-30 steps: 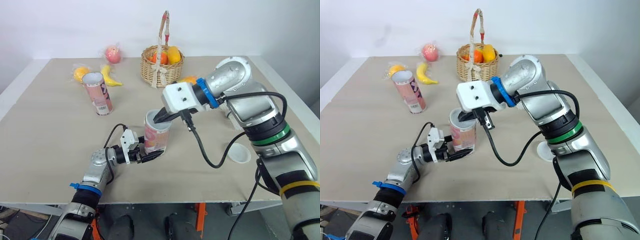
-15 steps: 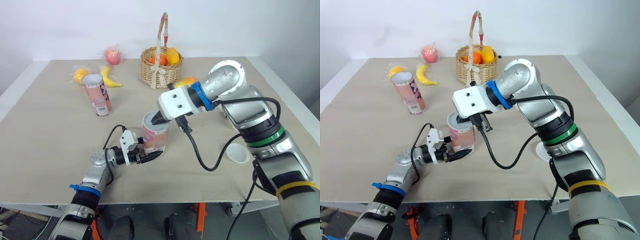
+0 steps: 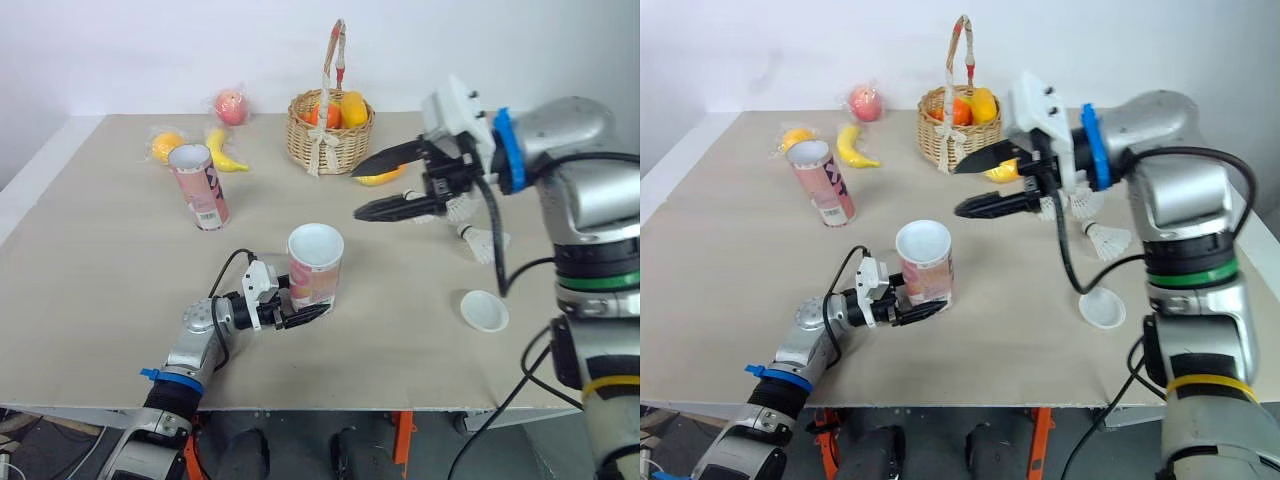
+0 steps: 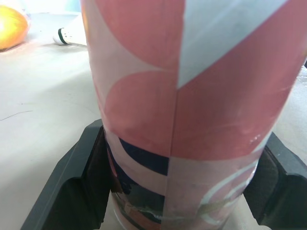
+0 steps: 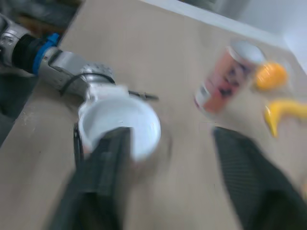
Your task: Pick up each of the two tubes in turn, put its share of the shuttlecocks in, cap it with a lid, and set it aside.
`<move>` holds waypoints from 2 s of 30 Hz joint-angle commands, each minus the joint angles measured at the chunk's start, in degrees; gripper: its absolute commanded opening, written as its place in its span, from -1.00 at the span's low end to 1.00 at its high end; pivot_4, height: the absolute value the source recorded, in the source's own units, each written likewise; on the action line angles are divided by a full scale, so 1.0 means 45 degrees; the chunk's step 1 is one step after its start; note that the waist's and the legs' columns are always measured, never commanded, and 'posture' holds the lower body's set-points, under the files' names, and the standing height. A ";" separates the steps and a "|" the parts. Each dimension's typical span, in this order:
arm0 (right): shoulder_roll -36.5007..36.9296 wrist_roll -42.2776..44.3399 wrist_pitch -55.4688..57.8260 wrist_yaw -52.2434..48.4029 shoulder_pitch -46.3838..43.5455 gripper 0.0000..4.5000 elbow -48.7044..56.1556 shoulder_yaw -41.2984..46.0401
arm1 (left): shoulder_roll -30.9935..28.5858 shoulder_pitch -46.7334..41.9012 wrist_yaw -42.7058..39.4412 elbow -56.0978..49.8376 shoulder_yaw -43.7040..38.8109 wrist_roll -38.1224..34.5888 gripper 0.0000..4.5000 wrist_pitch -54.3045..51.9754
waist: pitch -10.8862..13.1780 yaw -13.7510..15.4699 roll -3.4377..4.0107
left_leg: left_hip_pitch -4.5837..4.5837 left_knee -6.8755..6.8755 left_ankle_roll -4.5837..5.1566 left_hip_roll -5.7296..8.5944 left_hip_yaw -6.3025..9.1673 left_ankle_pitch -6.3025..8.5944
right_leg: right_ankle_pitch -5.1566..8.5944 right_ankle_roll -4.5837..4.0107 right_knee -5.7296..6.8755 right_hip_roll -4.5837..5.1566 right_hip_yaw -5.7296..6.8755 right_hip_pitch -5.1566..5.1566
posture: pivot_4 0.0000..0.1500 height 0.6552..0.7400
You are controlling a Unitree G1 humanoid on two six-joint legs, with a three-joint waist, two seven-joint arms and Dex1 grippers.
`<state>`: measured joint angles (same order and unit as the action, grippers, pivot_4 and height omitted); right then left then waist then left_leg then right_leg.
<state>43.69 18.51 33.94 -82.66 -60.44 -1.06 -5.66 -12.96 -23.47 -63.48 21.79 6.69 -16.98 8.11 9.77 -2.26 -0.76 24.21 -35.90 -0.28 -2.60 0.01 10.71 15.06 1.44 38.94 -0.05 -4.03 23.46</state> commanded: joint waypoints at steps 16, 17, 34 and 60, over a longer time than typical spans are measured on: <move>0.0503 -0.0346 -0.0296 0.3694 0.6213 0.51 0.3565 -0.0214 | -0.3351 0.1301 -0.1730 -0.2924 -0.0981 -0.1222 0.94 -0.2313 | 0.0021 -0.0090 -0.0024 | -0.0007 0.0007 0.0000 -0.0018 0.0006 0.0000 | 0.0046 0.0063 0.0005 -0.0019 -0.0001 0.0005 | 1.00 1.00; 0.0432 -0.0477 -0.0503 0.3746 0.6346 0.51 0.3409 -0.0391 | -0.3839 0.1561 -0.1763 -0.3333 -0.1300 -0.1426 0.94 -0.2585 | 0.0030 -0.0091 -0.0039 | -0.0005 0.0007 0.0000 -0.0017 0.0006 0.0000 | 0.0047 0.0063 0.0005 -0.0015 0.0001 0.0006 | 1.00 1.00; -0.1172 -0.0648 -0.1309 0.4096 0.6433 0.97 0.2190 -0.1383 | -0.7265 0.3885 -0.1221 -0.7852 -0.5425 -0.5753 1.00 -0.7518 | 0.0125 -0.0071 -0.0194 | 0.0004 0.0009 -0.0027 -0.0017 0.0005 0.0014 | 0.0074 0.0063 0.0004 0.0030 0.0021 0.0007 | 1.00 1.00; -0.3824 0.0117 -0.1709 0.3810 0.5267 0.73 0.0639 -0.1808 | -0.6582 0.3166 -0.0090 -0.9569 -0.4086 -0.5208 1.00 -0.6616 | 0.0126 -0.0070 -0.0194 | 0.0002 -0.0001 -0.0031 -0.0031 0.0010 0.0016 | 0.0065 0.0043 0.0010 -0.0003 0.0020 0.0004 | 1.00 1.00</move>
<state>26.71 18.69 26.90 -65.62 -35.74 1.28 -14.24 -42.65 -8.39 -64.16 -20.19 -11.33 -40.44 -22.43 10.34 -2.58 -1.63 24.22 -35.90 -0.42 -2.74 0.05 10.78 15.36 1.64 38.98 -0.06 -3.93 23.47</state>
